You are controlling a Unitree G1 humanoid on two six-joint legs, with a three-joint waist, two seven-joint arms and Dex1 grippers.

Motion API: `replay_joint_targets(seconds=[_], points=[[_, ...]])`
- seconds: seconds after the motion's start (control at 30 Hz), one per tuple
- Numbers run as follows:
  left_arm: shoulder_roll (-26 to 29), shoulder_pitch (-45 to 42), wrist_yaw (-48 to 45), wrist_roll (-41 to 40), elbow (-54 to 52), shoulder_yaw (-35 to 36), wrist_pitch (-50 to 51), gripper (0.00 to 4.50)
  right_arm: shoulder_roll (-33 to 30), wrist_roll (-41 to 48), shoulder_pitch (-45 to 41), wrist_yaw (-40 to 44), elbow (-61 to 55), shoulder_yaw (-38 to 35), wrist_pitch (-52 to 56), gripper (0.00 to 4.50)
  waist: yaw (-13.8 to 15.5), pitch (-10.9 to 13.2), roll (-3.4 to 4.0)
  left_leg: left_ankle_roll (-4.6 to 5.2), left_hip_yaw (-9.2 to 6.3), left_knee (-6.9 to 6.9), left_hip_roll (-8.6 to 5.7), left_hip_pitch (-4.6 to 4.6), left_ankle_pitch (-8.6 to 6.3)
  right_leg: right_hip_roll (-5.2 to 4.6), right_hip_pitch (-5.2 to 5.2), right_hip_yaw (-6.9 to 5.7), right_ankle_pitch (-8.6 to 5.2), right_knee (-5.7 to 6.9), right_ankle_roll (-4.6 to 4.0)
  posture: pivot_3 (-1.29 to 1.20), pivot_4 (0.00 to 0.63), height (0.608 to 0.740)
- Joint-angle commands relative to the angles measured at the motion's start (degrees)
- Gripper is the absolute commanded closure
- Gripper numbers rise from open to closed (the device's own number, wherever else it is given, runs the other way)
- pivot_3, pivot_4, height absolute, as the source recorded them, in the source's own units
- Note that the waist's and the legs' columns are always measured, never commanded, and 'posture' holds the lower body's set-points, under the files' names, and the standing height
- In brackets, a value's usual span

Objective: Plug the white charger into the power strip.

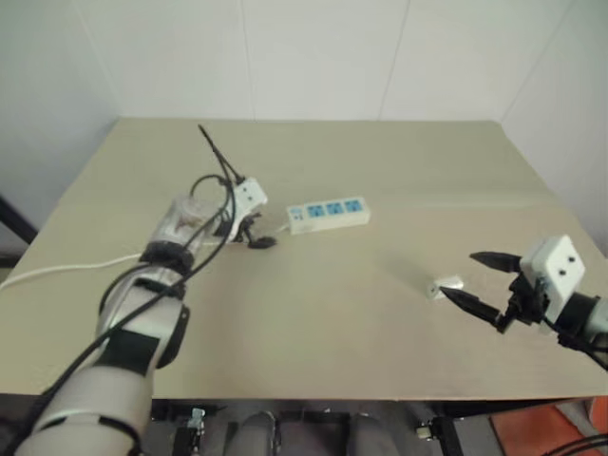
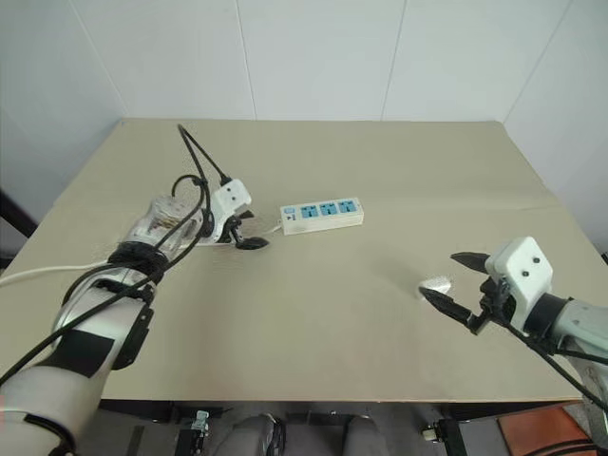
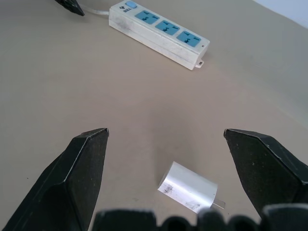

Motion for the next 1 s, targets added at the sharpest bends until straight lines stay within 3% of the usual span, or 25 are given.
replay_joint_targets(seconds=[0.03, 0.13, 0.53, 0.77, 1.0], points=[[-1.2, -2.6, 2.7, 3.5, 4.6, -0.7, -3.8, 0.05, 0.4, 1.7, 1.1, -1.2, -3.2, -3.9, 0.1, 0.00, 0.2, 0.0, -0.01, 0.00, 0.00, 0.01, 0.00, -0.07, 0.00, 0.00, -0.07, 0.00, 0.00, 0.02, 0.00, 0.00, 0.150, 0.740], [-2.5, -2.4, 6.0, 6.1, 7.2, -1.2, -4.9, 0.67, 0.7, 2.3, 2.0, -1.6, -4.3, -4.9, 0.5, 0.00, 0.4, 0.0, -0.01, 0.00, -0.01, 0.07, -0.01, -0.09, 0.00, -0.01, -0.07, -0.01, 0.01, 0.06, 0.02, 0.00, 0.150, 0.740], [-3.3, -1.1, 5.2, 6.7, 8.8, 1.6, -5.2, 4.48, 0.4, 3.7, 3.5, -2.9, -5.8, -6.4, 1.0, 0.00, 0.0, 0.0, 0.00, 0.00, -0.01, 0.07, 0.03, 0.37, 0.00, -0.01, 0.40, -0.01, -0.03, 0.09, 0.09, 0.00, 0.150, 0.740], [-1.9, 0.2, -3.5, 5.3, 7.0, 4.5, -9.1, 4.48, -0.1, 3.4, 1.9, -3.1, -4.6, -4.6, 0.7, 0.00, -0.2, 0.0, 0.00, 0.00, -0.01, 0.06, 0.01, 0.36, 0.00, -0.01, 0.39, -0.01, -0.03, 0.08, 0.10, 0.00, 0.150, 0.740], [3.5, 10.1, -27.7, -2.0, -6.7, 6.7, -15.4, 4.48, -0.3, 3.3, 1.5, -2.3, -4.1, -4.2, 0.7, 0.00, -0.6, 0.0, 0.02, 0.01, 0.00, 0.03, 0.04, 0.33, -0.01, -0.01, 0.33, 0.00, -0.03, 0.08, 0.07, 0.00, 0.150, 0.740]])
